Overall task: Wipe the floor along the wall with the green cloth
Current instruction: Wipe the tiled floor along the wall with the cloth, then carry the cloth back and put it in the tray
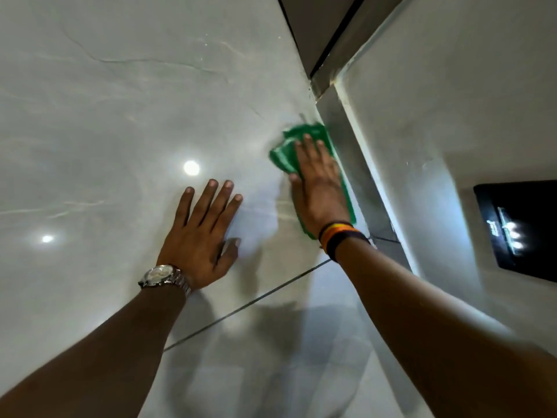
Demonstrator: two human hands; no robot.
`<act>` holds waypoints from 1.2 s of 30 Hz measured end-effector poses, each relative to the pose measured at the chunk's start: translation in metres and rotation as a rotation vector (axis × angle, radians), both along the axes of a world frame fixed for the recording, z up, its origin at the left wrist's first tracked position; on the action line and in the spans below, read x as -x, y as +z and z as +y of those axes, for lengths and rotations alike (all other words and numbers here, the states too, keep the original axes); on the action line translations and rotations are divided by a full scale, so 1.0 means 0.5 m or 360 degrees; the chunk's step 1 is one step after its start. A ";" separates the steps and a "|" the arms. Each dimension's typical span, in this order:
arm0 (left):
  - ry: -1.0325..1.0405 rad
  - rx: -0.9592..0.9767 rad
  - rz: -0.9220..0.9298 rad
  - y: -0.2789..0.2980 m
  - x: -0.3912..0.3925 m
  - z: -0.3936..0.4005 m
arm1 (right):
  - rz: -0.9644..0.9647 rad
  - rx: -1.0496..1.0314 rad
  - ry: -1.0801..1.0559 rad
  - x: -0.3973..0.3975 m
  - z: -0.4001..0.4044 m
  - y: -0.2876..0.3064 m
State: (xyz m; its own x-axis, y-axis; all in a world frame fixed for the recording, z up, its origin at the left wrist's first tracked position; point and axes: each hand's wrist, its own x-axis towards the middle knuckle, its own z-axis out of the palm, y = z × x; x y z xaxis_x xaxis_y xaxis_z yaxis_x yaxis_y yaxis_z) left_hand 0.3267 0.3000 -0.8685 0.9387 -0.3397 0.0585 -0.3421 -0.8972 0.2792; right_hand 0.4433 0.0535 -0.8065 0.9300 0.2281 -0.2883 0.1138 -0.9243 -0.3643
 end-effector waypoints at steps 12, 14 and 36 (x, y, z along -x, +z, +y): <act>0.0001 0.0066 -0.0004 0.012 0.001 -0.004 | 0.0319 0.0126 -0.0850 0.527 -0.265 0.058; -0.0005 0.0065 0.0012 0.015 0.004 -0.004 | 0.0337 0.0152 -0.1054 0.564 -0.266 0.070; 0.0017 0.0303 0.0834 1.038 0.209 0.004 | 0.0814 -0.1877 -0.2587 0.453 0.130 0.949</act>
State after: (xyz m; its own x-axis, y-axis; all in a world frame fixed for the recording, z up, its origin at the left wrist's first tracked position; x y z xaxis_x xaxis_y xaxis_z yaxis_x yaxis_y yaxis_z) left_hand 0.2222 0.3021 -0.3495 0.8619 -0.3594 -0.3576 -0.1053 -0.8169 0.5671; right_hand 0.2165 0.1187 -0.3321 0.3317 -0.3088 -0.8914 -0.6660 0.5925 -0.4531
